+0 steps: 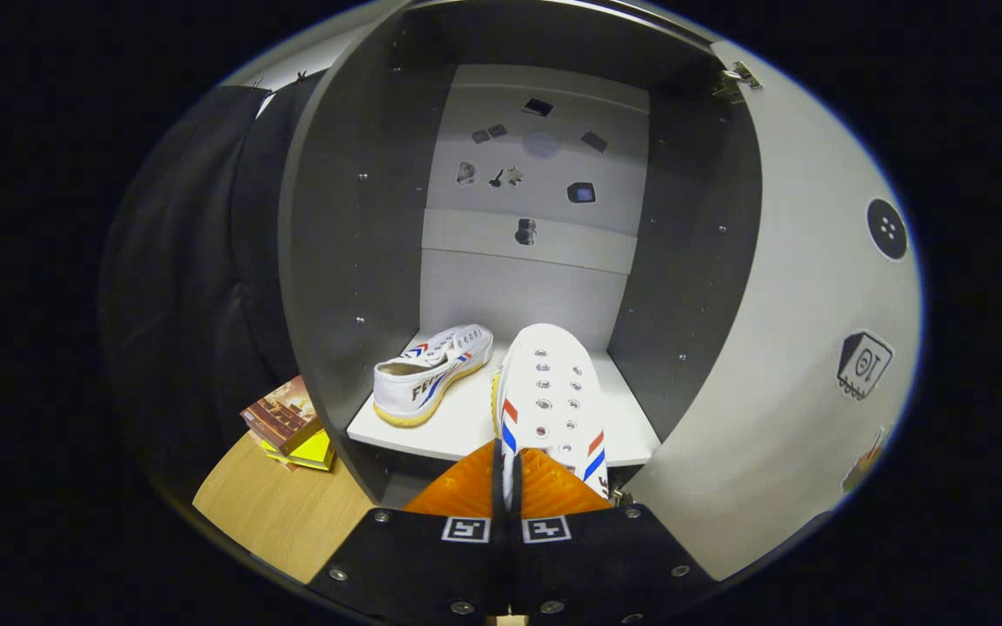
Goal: Open the shoe cabinet door, grab the shoes and put them into the shoe cabinet, then close the shoe cabinet door.
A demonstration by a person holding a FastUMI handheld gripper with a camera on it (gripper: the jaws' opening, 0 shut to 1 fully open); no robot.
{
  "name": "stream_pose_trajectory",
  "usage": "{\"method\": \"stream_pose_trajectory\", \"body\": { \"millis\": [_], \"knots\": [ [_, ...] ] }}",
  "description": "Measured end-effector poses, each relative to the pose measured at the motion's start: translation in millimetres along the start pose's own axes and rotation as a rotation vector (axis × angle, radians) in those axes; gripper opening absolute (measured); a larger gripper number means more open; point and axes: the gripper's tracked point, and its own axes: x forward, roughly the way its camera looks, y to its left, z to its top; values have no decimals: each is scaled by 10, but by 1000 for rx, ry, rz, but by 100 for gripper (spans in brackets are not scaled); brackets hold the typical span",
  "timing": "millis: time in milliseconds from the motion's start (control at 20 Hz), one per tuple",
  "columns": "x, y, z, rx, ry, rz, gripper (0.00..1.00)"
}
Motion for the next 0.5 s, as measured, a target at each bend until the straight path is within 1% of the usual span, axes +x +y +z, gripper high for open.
{"method": "stream_pose_trajectory", "body": {
  "millis": [200,500],
  "knots": [
    [414,-105,111,-12,12,-16,0],
    [1181,-375,153,15,39,-61,0]
  ]
}}
